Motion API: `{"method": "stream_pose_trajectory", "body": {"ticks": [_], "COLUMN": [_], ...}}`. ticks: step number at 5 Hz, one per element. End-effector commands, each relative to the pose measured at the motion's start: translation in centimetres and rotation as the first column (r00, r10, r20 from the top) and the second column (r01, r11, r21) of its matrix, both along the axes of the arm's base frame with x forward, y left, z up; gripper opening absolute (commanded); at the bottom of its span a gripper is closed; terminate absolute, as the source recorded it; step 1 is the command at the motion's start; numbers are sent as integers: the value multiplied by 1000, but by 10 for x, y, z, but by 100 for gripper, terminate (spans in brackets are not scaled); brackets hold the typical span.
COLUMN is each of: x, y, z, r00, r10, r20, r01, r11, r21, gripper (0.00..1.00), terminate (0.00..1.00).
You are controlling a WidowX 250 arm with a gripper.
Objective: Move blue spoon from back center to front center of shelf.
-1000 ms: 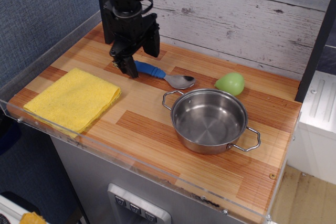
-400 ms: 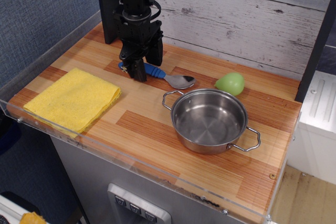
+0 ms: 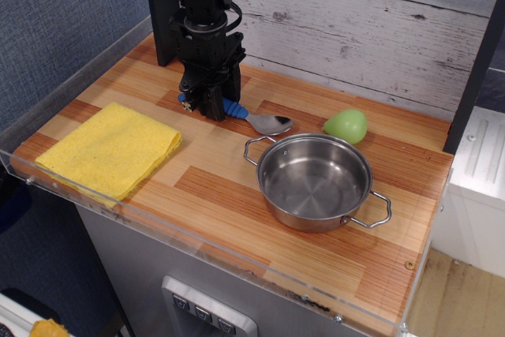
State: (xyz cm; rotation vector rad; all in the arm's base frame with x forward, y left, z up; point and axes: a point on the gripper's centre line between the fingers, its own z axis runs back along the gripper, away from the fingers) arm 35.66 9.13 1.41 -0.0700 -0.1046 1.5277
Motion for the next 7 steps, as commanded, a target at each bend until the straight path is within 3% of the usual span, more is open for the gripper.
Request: {"method": "stream_pose_trajectory", "body": {"ticks": [1,2,4,5,7], "x": [3,5,-20,-44,-79], "y": [4,3,3,-2,4], "z": [40,60,104,115,111], "r00": [996,993,987,986,986], "r10": [-43,-48,-16,-33,-94], "r20": [76,107,158,161,139], "r01": [42,46,10,25,88], "r11": [999,999,999,999,995], "r21": [20,27,37,48,51], "gripper": [0,0,0,0,0], "terminate": [0,0,0,0,0]}}
